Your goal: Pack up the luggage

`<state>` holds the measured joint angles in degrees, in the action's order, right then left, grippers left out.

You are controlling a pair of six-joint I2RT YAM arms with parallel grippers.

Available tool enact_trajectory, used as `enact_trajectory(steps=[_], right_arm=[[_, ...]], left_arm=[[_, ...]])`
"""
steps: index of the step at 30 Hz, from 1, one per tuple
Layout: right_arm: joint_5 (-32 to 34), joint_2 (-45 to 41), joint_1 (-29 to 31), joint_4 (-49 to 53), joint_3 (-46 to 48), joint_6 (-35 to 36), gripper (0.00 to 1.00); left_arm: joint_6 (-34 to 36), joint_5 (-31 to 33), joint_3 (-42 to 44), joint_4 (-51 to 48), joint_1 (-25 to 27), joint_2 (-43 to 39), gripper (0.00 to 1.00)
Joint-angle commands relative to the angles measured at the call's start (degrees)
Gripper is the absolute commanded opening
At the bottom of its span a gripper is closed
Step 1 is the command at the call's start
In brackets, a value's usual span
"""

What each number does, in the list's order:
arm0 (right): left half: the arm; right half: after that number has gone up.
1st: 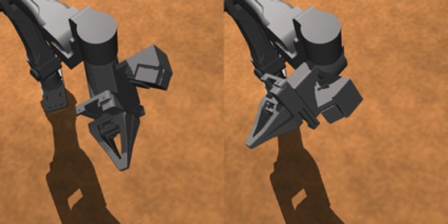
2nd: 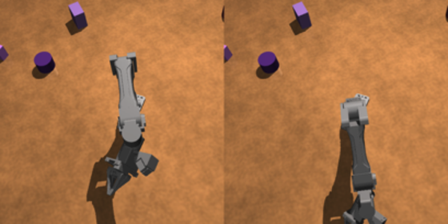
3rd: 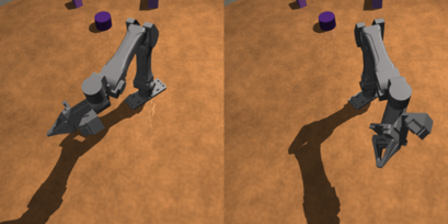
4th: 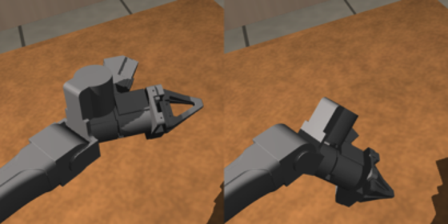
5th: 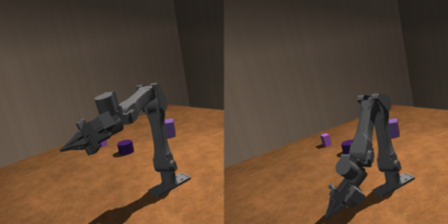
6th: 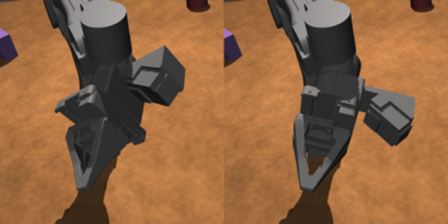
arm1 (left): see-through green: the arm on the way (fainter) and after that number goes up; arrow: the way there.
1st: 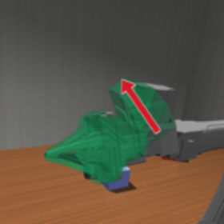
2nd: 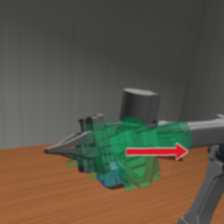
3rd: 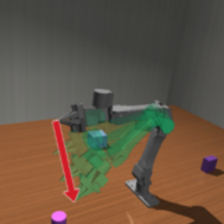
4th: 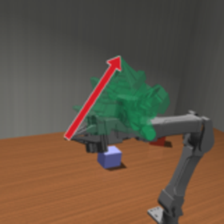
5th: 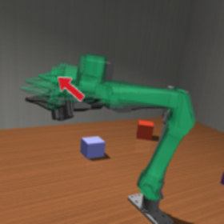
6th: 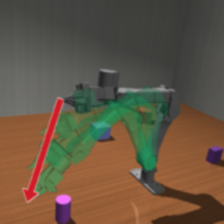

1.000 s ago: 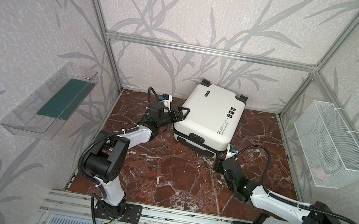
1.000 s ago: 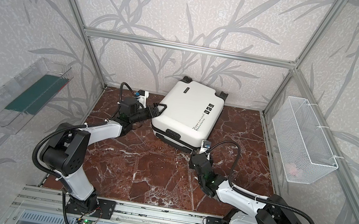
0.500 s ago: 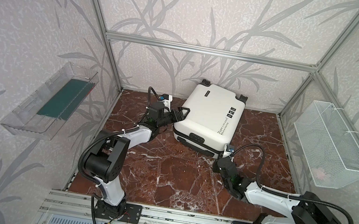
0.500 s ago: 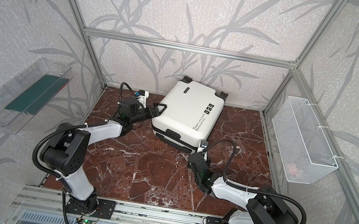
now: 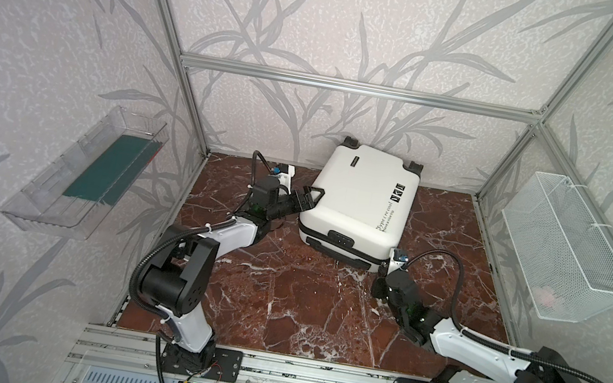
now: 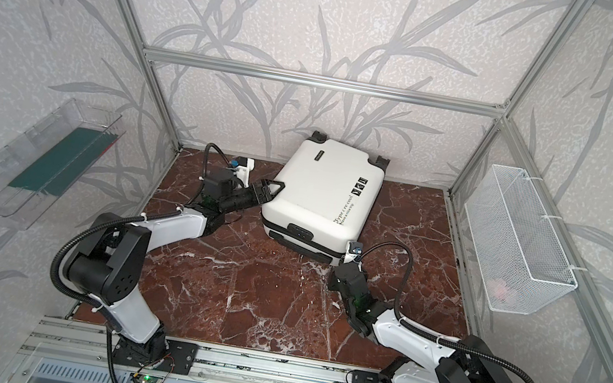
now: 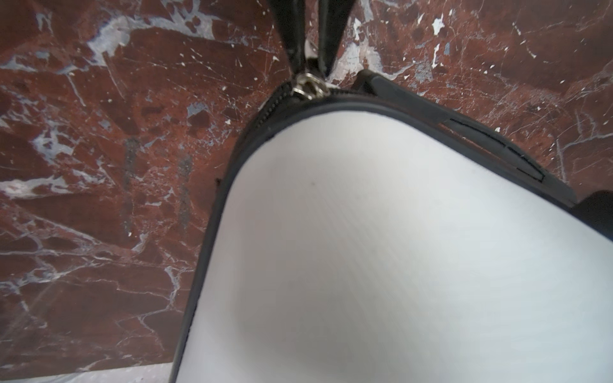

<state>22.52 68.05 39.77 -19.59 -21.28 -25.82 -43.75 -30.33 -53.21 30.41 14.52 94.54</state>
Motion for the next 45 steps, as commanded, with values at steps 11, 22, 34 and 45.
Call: enact_trajectory(steps=[11,22,34,45], right_arm=[[-10.64,-0.55,-5.31,0.64,0.79,4.29,0.0],[-11.04,-0.51,-5.75,0.83,0.71,4.08,0.0],[-11.87,-1.08,-5.93,0.9,0.97,4.18,0.0],[-13.29,-1.69,-6.0,1.03,1.41,4.95,0.0]], left_arm=[[-6.4,10.99,20.39,-10.06,0.59,-19.94,0.9],[-14.86,9.18,25.34,11.94,6.98,-8.08,0.77],[-20.27,12.22,26.36,28.36,8.64,2.98,0.65],[-23.05,13.33,26.21,38.56,9.56,10.65,0.47]])
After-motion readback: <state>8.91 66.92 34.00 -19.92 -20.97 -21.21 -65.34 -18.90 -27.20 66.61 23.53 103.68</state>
